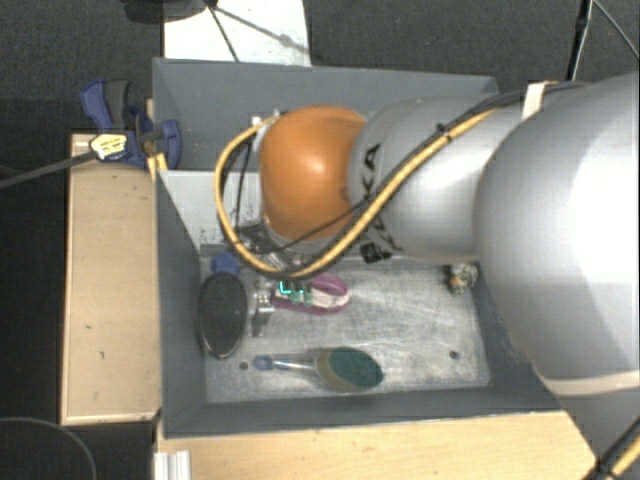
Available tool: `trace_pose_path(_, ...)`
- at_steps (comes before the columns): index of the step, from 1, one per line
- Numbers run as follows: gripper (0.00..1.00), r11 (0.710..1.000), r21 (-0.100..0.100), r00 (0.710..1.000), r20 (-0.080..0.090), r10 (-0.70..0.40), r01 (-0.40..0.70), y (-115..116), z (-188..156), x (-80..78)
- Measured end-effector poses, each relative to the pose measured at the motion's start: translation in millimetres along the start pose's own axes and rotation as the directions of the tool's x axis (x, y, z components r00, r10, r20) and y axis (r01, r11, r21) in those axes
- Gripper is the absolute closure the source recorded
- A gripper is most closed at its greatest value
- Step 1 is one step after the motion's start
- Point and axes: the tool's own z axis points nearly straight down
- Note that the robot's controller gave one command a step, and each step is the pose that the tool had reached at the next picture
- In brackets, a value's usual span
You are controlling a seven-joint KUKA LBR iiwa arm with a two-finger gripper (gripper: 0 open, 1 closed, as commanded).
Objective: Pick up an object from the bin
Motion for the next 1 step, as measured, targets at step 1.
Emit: trace_pose_path(1, 0.00, 0.995, -0.002, 0.995, 0.012, -0.102, 0.102, -78.1, 65.9, -19.8)
